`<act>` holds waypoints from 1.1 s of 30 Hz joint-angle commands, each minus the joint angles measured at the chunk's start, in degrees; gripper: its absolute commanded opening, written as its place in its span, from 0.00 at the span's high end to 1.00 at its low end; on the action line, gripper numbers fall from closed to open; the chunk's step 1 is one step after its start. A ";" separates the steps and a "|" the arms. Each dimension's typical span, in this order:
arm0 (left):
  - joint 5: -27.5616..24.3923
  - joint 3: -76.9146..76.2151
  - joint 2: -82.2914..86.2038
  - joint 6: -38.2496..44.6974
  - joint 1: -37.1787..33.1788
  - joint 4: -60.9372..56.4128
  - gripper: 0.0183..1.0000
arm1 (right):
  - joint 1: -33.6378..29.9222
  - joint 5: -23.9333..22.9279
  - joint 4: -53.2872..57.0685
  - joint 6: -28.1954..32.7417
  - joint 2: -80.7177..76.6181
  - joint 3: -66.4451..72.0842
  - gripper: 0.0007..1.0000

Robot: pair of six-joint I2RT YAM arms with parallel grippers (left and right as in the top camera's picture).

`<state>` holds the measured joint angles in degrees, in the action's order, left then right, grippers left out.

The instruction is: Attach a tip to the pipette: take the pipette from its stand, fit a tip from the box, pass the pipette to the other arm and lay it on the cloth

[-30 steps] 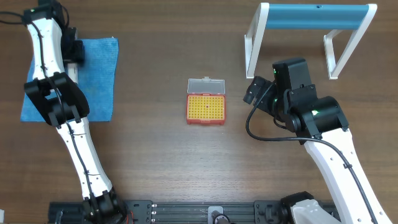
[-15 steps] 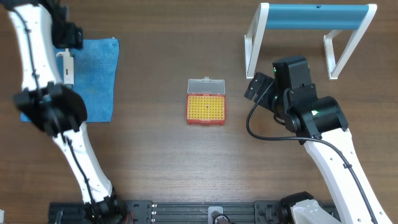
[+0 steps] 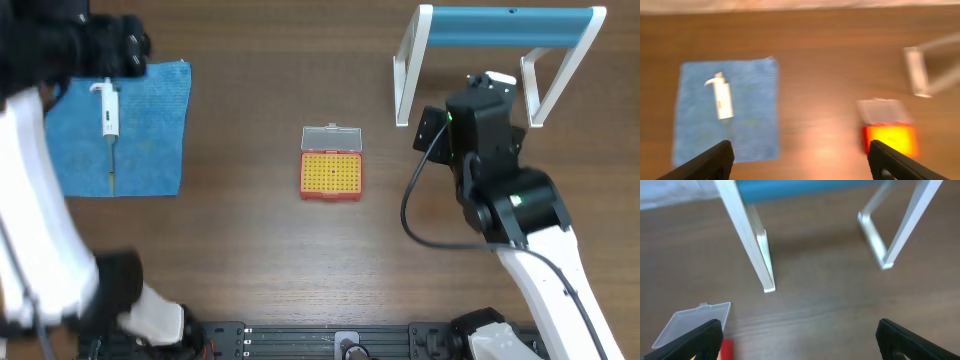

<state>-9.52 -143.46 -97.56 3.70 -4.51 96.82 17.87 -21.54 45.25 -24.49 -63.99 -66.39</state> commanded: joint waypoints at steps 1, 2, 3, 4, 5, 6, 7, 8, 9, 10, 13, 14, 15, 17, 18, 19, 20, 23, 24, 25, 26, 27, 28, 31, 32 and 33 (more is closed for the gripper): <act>-4.04 16.26 21.16 -7.10 8.15 0.52 0.13 | 2.21 -7.30 -0.26 12.98 10.64 0.20 0.01; -4.04 19.47 24.24 -8.39 9.14 0.50 0.13 | 2.58 -6.88 -0.07 14.47 13.29 0.79 0.01; -4.04 25.07 29.35 -10.43 10.56 0.50 0.13 | 2.93 -6.51 0.17 15.39 16.44 1.77 0.01; -4.04 29.18 33.03 -11.85 11.34 0.48 0.13 | 3.10 -6.23 0.26 15.61 19.78 2.93 0.01; -4.02 33.11 36.70 -13.81 11.78 0.31 0.13 | 3.10 -6.10 0.26 15.63 23.47 4.55 0.01; -4.02 37.79 40.92 -16.72 11.78 -0.28 0.13 | 3.10 -6.10 0.59 16.22 28.00 6.99 0.01; -4.04 42.10 44.70 -19.28 11.65 -1.11 0.13 | 3.10 -6.05 1.18 16.46 32.54 9.75 0.01; -4.07 45.20 47.36 -21.24 11.67 -1.95 0.13 | 3.13 -5.97 1.20 16.48 36.04 12.24 0.01; -4.07 48.83 50.38 -23.87 11.67 -3.34 0.13 | 3.13 -5.88 0.26 17.11 40.26 15.63 0.01; -4.09 52.02 53.02 -25.51 11.67 -5.29 0.13 | 3.13 -5.86 -1.25 19.43 43.43 18.51 0.01; -4.07 58.10 58.01 -25.99 11.67 -10.12 0.13 | 3.13 -4.55 -5.09 25.64 51.30 25.14 0.01; -4.22 59.93 59.34 -26.01 11.67 -11.56 0.13 | 3.13 -4.57 -5.09 25.27 53.02 25.99 0.01; -4.66 61.02 60.06 -26.01 11.67 -12.52 0.13 | 3.10 -4.61 -5.09 25.00 54.49 26.56 0.01; -4.66 62.23 60.63 -25.97 11.67 -13.64 0.13 | 3.10 -6.49 -5.07 25.07 56.63 27.17 0.01; -4.46 62.36 60.54 -25.97 11.67 -13.77 0.13 | 3.10 -8.00 -5.03 25.05 56.89 27.17 0.01; -4.46 62.42 60.48 -25.97 11.67 -13.79 0.13 | 3.10 -8.72 -4.96 25.05 56.98 27.17 0.01; -4.48 62.49 60.37 -25.97 11.67 -13.81 0.13 | 3.10 -8.92 -4.66 25.05 56.96 27.17 0.01; -4.48 62.49 60.26 -25.99 11.67 -13.73 0.13 | 3.13 -8.90 -2.56 25.03 56.96 27.17 0.01; -4.48 62.49 60.26 -25.97 11.67 -13.73 0.13 | 3.10 -8.90 -1.73 25.03 56.96 27.17 0.01; -4.48 62.49 60.26 -25.97 11.67 -13.73 0.13 | 3.10 -8.90 -0.94 25.03 56.96 27.17 0.01; -4.48 62.49 60.26 -25.97 11.67 -13.73 0.13 | 3.10 -8.90 0.00 25.03 56.96 27.17 0.01; -4.48 62.49 60.26 -25.97 11.67 -13.70 0.13 | 3.10 -8.92 0.81 25.03 56.96 27.17 0.01; -4.48 62.49 60.26 -25.97 11.67 -13.70 0.13 | 3.10 -8.92 2.08 25.03 56.96 27.17 0.01; -4.46 62.49 60.26 -25.97 11.67 -13.70 0.13 | 3.10 -8.90 5.16 25.03 56.96 27.17 0.01; -4.48 62.49 60.26 -25.97 11.67 -13.70 0.13 | 3.10 -8.90 6.27 25.03 56.96 27.17 0.01; -4.48 62.49 60.26 -25.97 11.67 -13.70 0.13 | 3.13 -8.90 7.50 25.03 56.96 27.17 0.01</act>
<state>-13.19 -81.34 -37.43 -21.37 6.92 83.46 20.75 -29.54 51.05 -0.08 -7.42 -39.46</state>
